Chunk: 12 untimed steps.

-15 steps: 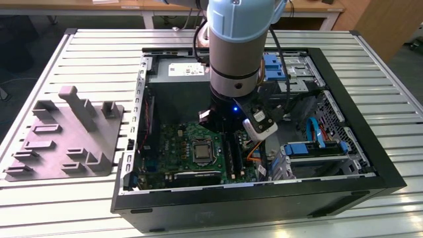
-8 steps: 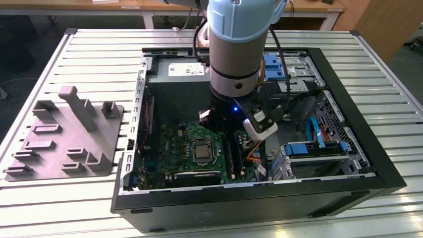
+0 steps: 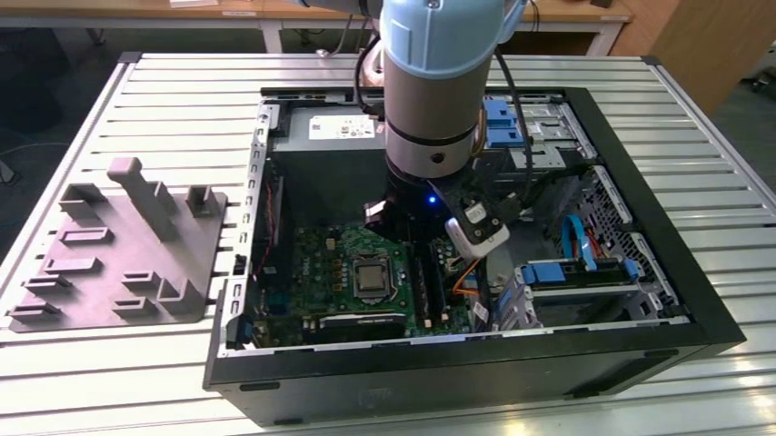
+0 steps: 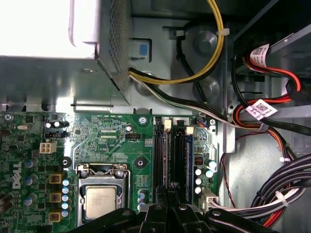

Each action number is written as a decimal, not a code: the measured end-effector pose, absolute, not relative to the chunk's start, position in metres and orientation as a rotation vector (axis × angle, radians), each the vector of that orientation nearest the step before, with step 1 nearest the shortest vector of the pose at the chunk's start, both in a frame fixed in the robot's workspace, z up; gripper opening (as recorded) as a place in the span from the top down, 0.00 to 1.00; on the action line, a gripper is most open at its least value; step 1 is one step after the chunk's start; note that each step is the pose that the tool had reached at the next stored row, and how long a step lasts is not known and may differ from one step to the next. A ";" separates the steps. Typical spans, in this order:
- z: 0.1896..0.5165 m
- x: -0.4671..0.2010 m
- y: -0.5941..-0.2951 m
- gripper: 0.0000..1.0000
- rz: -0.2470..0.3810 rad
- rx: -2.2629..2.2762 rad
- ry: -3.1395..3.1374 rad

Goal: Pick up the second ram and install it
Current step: 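Insert the second ram into the second slot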

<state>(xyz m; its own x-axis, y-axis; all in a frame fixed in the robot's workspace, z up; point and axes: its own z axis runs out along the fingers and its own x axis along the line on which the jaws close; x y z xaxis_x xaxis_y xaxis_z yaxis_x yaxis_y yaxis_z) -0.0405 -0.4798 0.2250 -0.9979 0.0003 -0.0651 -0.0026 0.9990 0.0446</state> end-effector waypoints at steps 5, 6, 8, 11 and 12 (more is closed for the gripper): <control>0.225 -0.040 -0.480 0.89 0.068 0.015 3.075; 0.225 -0.040 -0.480 0.89 0.068 0.017 3.075; 0.225 -0.040 -0.480 0.89 0.068 0.020 3.075; 0.225 -0.040 -0.480 0.89 0.068 0.025 3.075; 0.225 -0.040 -0.480 0.89 0.067 0.025 3.075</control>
<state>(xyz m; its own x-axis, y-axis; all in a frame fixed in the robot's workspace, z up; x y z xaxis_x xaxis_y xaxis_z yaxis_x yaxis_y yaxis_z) -0.0401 -0.4802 0.2250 -0.9977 0.0179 -0.0651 0.0150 0.9989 0.0443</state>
